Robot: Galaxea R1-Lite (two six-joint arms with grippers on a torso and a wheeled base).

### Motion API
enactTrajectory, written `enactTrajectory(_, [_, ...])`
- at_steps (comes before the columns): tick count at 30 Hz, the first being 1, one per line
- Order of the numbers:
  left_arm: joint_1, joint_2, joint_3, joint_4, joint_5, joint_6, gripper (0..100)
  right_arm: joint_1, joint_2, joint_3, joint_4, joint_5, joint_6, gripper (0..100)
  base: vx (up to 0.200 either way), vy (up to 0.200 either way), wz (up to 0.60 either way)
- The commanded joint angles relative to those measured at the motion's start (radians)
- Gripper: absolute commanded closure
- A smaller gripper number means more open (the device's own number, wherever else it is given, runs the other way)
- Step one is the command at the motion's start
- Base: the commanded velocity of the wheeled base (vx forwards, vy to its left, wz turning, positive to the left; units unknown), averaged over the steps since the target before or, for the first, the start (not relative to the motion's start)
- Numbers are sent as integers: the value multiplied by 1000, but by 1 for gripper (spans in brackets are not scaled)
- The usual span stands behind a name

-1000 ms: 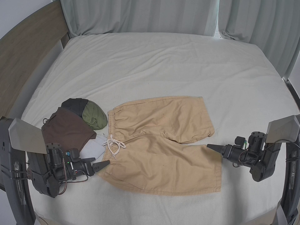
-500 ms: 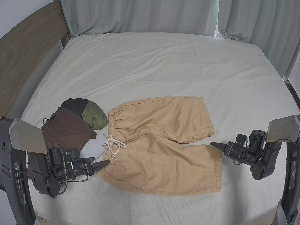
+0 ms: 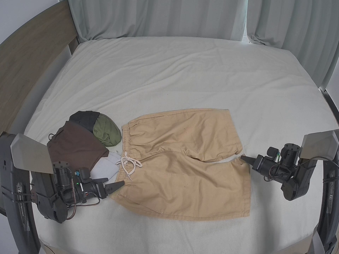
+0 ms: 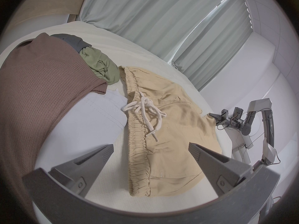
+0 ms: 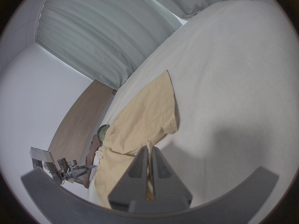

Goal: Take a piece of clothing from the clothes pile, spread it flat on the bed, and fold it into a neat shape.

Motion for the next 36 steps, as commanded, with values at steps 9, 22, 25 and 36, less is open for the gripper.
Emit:
enactTrajectory(9, [1,3,-7,-1,0,-1,0,-9,46,-86,-4,-74,0,100,0,0,0])
enactTrajectory(22, [6,3,-10,-1,2,-1,0,-21,46,-91,-4,-83,-1,100,0,0,0])
enactTrajectory(25, [6,3,-8,-1,2,-1,0,-21,44,-89,-4,-83,-3,100,0,0,0])
enactTrajectory(36, [12,-3,-5,-1,0,-1,0,-15,-26,-75,-4,-118,-8,0,0,0,0])
